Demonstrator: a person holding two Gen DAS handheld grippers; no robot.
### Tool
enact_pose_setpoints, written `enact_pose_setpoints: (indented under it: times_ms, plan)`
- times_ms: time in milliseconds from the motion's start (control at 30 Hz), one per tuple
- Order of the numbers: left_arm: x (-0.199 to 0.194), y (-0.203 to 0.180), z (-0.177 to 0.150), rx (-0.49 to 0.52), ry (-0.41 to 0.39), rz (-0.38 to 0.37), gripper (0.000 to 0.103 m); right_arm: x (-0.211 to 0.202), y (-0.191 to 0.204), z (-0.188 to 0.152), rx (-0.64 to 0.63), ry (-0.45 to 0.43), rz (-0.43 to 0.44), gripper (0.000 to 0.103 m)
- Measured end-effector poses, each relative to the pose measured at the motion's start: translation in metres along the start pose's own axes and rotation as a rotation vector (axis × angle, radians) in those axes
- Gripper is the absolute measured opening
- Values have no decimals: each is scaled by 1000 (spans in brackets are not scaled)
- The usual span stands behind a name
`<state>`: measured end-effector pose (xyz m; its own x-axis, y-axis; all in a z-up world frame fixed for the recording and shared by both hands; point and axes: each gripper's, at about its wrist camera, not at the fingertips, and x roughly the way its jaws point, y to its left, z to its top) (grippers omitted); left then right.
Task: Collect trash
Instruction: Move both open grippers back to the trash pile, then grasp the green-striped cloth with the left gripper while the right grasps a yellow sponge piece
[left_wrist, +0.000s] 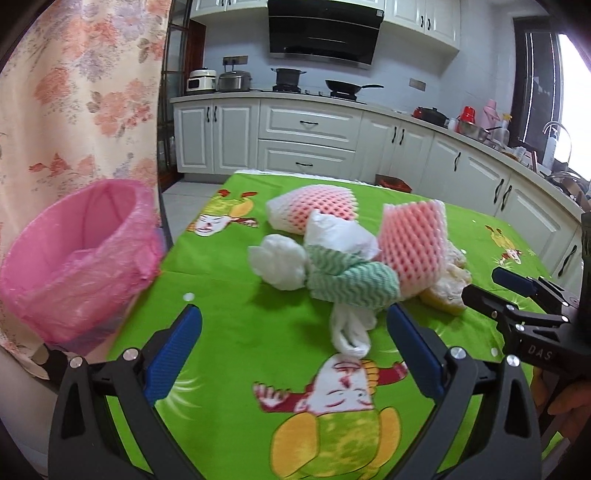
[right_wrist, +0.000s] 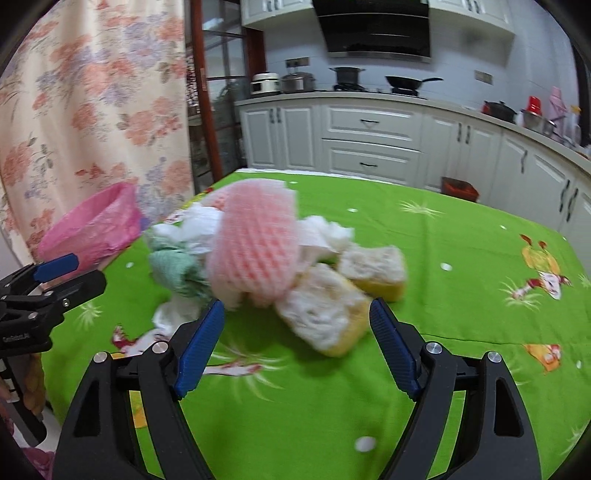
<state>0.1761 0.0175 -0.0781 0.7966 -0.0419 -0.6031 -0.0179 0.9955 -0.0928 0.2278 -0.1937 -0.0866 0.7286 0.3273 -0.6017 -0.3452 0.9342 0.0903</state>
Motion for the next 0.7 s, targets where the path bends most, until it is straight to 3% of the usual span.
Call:
enact_pose_setpoints:
  times_ms: [267, 700]
  plan:
    - [20, -26, 3, 14, -10, -23, 97, 20, -19, -6, -6, 79, -47, 78]
    - [50, -40, 8, 26, 24, 0, 97, 56, -16, 3, -71, 175, -43, 80]
